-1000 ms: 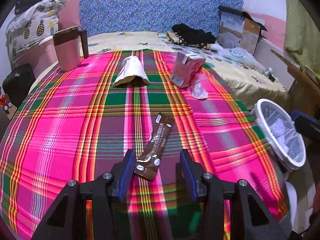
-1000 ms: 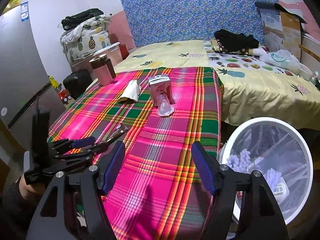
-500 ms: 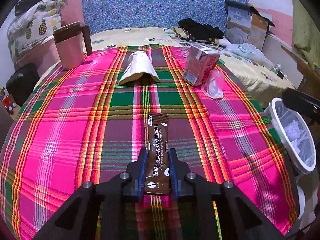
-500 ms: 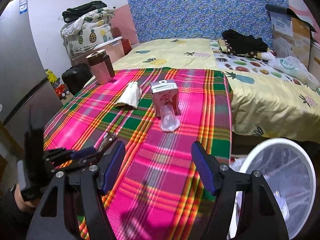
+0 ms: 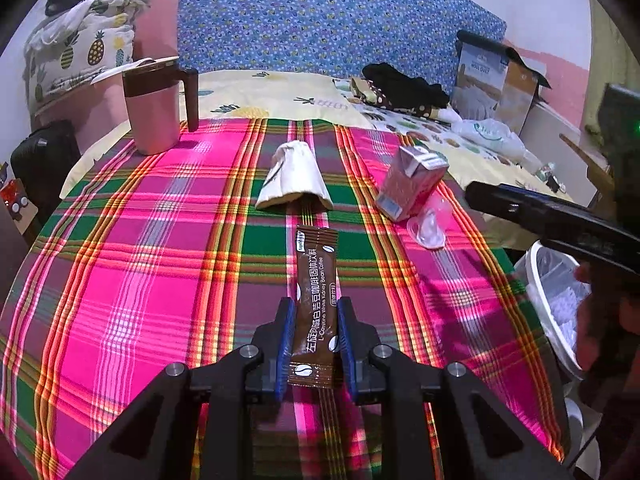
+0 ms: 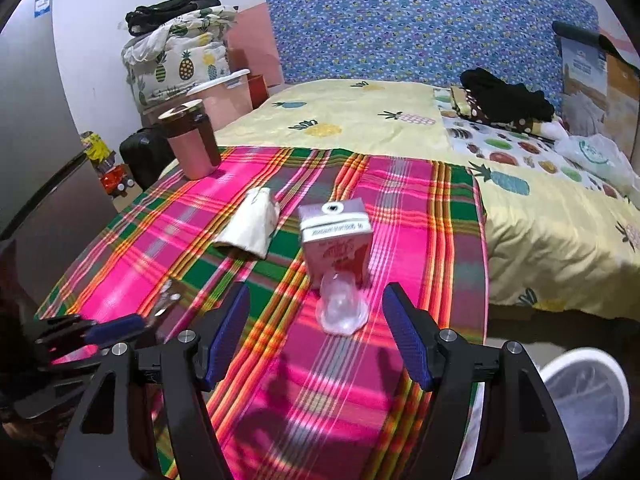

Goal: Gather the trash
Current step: 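Grasp the brown snack wrapper with the left tool while the right tool grasps the pink milk carton, then carry the snack wrapper and milk carton with both tools over the white bin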

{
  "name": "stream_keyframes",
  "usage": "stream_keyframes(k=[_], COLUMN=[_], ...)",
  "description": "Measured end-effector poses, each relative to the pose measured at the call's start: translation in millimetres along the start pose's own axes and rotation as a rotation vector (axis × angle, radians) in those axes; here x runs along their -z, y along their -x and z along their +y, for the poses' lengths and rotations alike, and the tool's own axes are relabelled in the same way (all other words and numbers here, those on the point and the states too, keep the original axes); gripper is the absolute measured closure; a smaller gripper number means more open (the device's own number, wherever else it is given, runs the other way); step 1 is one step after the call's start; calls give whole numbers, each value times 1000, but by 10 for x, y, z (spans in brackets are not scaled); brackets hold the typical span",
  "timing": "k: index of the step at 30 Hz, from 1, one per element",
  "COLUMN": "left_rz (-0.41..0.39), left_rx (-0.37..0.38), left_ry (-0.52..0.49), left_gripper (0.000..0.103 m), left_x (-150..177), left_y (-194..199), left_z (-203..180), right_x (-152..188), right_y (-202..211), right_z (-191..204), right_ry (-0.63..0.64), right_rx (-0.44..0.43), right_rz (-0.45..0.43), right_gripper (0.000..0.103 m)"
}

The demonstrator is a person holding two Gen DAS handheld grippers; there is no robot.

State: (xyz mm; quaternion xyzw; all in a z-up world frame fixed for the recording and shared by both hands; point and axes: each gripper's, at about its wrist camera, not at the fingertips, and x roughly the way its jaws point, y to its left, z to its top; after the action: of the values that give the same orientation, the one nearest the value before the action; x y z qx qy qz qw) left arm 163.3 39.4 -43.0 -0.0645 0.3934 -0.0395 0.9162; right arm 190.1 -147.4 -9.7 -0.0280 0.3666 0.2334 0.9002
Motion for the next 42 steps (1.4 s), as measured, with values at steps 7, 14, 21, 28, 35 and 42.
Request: stream_keyframes(k=[7, 14, 21, 28, 35, 42], left_rz=[-4, 1, 14, 16, 2, -21], left_rx=[10, 16, 15, 10, 8, 11], left_ry=[20, 25, 31, 31, 25, 11], left_gripper=[81, 81, 81, 81, 81, 81], left_x=[-49, -79, -98, -105, -96, -78], left_y=[-31, -116, -203, -206, -105, 72], left_z=[68, 88, 112, 119, 72, -31], right_x=[-80, -150, -234, -247, -316, -262], right_y=[-182, -317, -391, -316, -56, 233], right_z=[-83, -82, -56, -27, 38, 84], right_ry=[-7, 15, 35, 32, 32, 11], right_rx=[14, 20, 15, 6, -8, -28], right_rz=[4, 4, 0, -20, -81, -127], right_gripper=[33, 33, 33, 48, 48, 48])
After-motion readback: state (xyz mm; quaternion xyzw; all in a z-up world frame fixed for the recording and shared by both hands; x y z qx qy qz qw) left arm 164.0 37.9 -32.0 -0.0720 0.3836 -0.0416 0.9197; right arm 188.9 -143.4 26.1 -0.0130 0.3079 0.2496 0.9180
